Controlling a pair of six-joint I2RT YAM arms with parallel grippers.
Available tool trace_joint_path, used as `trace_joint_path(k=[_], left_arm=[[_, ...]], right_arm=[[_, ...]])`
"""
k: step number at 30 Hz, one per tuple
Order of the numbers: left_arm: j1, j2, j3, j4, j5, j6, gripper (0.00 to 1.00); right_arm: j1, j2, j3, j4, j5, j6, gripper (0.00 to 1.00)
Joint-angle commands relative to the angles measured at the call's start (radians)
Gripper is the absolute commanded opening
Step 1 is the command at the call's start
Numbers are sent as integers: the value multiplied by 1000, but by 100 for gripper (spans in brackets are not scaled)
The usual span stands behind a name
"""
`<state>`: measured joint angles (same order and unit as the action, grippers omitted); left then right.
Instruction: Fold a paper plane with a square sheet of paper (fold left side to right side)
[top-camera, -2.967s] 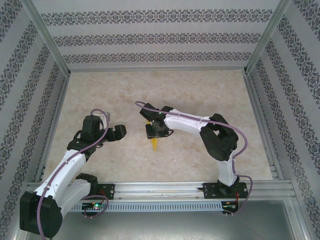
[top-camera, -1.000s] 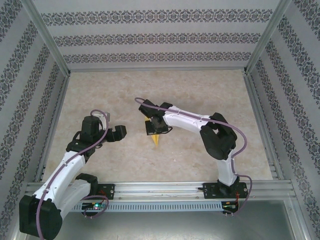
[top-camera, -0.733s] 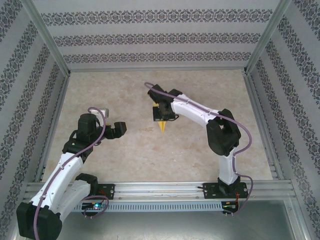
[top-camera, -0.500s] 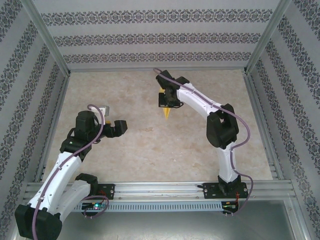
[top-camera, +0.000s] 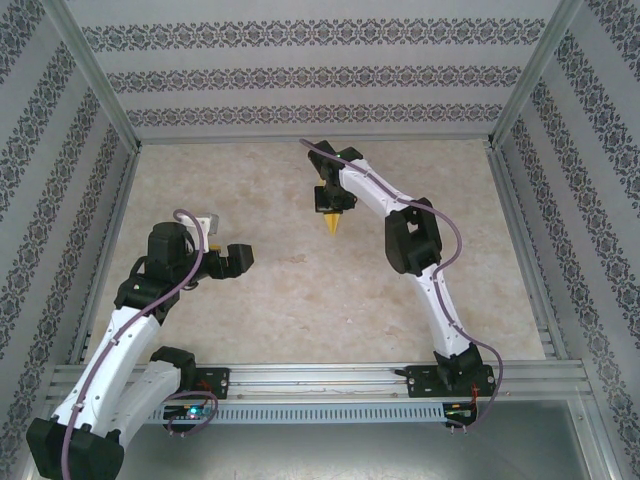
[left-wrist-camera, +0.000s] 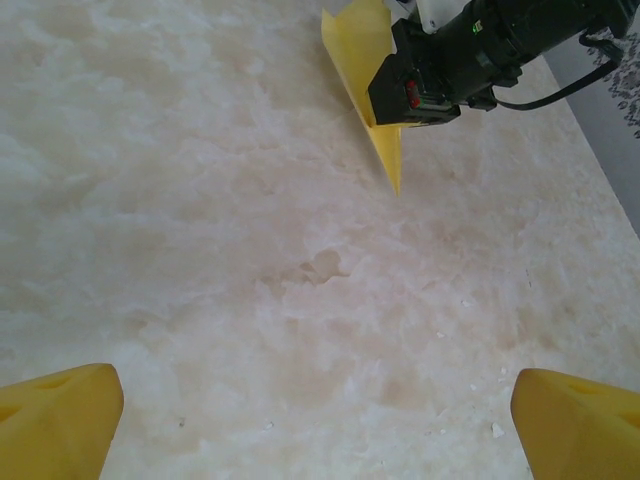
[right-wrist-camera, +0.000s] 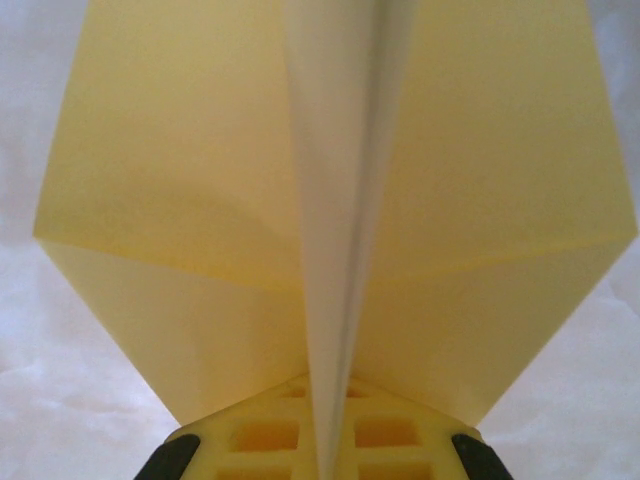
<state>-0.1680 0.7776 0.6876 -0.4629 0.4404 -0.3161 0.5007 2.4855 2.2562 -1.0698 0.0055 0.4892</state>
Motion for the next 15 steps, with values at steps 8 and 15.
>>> trace_joint_path(k=[8, 15], left_arm=[[18, 2, 0, -26, -13, 19, 100], [18, 6, -8, -16, -13, 13, 100]], right_arm=[[-8, 62, 51, -61, -6, -12, 0], [-8, 73, 33, -56, -4, -12, 4]])
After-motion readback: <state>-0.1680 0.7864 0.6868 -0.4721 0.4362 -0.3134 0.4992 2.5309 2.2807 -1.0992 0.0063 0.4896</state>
